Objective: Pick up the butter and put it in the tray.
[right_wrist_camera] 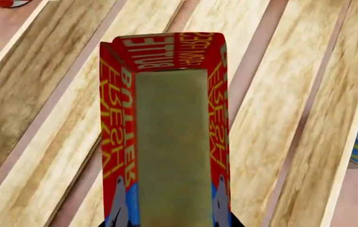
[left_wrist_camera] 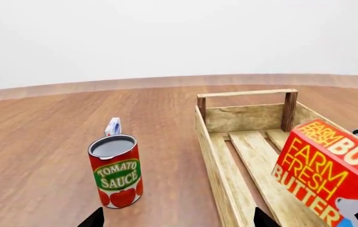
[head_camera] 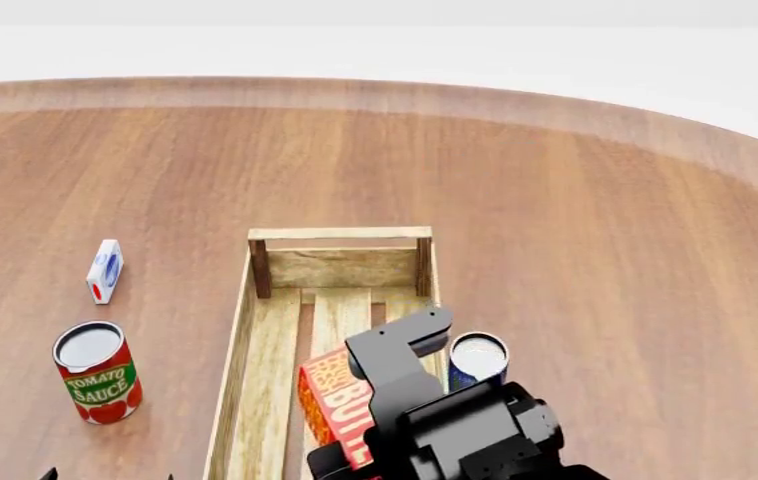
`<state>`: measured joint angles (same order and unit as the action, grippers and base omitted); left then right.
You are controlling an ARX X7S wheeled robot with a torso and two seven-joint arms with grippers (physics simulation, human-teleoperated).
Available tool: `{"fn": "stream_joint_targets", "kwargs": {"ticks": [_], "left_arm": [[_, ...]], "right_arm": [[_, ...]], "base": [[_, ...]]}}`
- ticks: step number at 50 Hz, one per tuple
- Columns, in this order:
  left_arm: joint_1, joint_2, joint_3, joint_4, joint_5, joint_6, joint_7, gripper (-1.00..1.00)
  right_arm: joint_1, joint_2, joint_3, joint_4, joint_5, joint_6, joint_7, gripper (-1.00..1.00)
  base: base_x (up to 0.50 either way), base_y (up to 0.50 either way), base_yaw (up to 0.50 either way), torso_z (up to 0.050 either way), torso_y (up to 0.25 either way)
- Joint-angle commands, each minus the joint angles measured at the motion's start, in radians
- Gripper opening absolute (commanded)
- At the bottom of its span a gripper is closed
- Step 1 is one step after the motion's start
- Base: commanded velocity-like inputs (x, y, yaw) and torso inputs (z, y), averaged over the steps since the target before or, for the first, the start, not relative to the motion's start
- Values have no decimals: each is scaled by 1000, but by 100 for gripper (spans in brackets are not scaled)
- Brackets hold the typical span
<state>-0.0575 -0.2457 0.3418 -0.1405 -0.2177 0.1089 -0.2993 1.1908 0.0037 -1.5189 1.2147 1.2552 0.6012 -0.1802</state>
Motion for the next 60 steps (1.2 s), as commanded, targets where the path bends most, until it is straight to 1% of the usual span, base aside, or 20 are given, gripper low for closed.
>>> {"fn": "stream_joint_targets", "kwargs": {"ticks": [1,10,11,27,30,32,34,36,38,39,42,48,50,52,53,54,55,58,59,60], "left_arm": [[-3,-2,4,-3,-4,2,-3,100],[-4,-3,7,-7,-7,3,-4,100],[-4,-4,7,-7,-7,3,-5,100],[-7,-5,13,-14,-12,7,-8,100],[-6,-6,13,-13,-14,7,-10,100],[-7,-6,14,-17,-15,8,-9,100],[-7,-6,14,-17,-16,9,-9,100],[-7,-8,14,-12,-18,6,-10,100],[-8,-8,16,-13,-18,7,-10,100],[-8,-8,16,-13,-18,7,-10,100],[-10,-8,17,-13,-19,7,-12,100],[-10,-10,18,-9,-20,6,-15,100],[-9,-11,18,-7,-21,6,-16,100],[-5,-17,14,6,-26,4,-17,100],[-6,-19,11,8,-32,4,-16,100],[-7,-18,10,5,-34,5,-16,100],[-12,-14,13,-7,-30,11,-15,100],[-12,-14,15,0,-27,10,-19,100],[-4,-20,13,24,-30,4,-23,100],[-2,-23,12,33,-31,0,-25,100]], "right_arm": [[0,-4,11,-15,-58,40,-35,-100],[-4,-4,19,-13,-69,47,-50,-100],[-4,-4,17,-15,-75,42,-47,100],[2,-4,17,-24,-83,40,-51,100],[33,-4,25,-21,-72,20,-76,100],[115,-3,47,-21,-45,0,-109,100],[151,-3,59,-17,-31,-15,-117,100],[198,87,101,-183,12,11,-40,100],[217,155,118,-303,33,30,13,100],[221,166,122,-319,38,36,24,100],[229,183,126,-330,40,38,28,100],[217,149,115,-242,14,2,-12,100],[210,158,118,-257,13,-11,-6,100],[155,252,178,-423,12,-152,132,100],[100,318,210,-552,-39,-302,222,100],[25,393,225,-702,-145,-452,368,100],[-22,430,226,-773,-186,-553,435,100],[-130,496,238,-899,-231,-673,528,100],[-187,531,252,-961,-265,-745,595,100],[-212,547,260,-987,-284,-790,610,100]], "base": [[0,0,0,10,0],[-1,0,0,0,0],[0,0,0,0,0],[0,0,0,0,0],[0,0,0,0,0],[0,0,0,0,0],[0,0,0,0,0],[0,0,0,0,0],[0,0,0,0,0],[0,0,0,0,0],[0,0,0,0,0],[0,0,0,0,0],[0,0,0,0,0],[0,0,0,0,0],[0,0,0,0,0],[0,0,0,0,0],[0,0,0,0,0],[0,0,0,0,0],[0,0,0,0,0],[0,0,0,0,0]]}}
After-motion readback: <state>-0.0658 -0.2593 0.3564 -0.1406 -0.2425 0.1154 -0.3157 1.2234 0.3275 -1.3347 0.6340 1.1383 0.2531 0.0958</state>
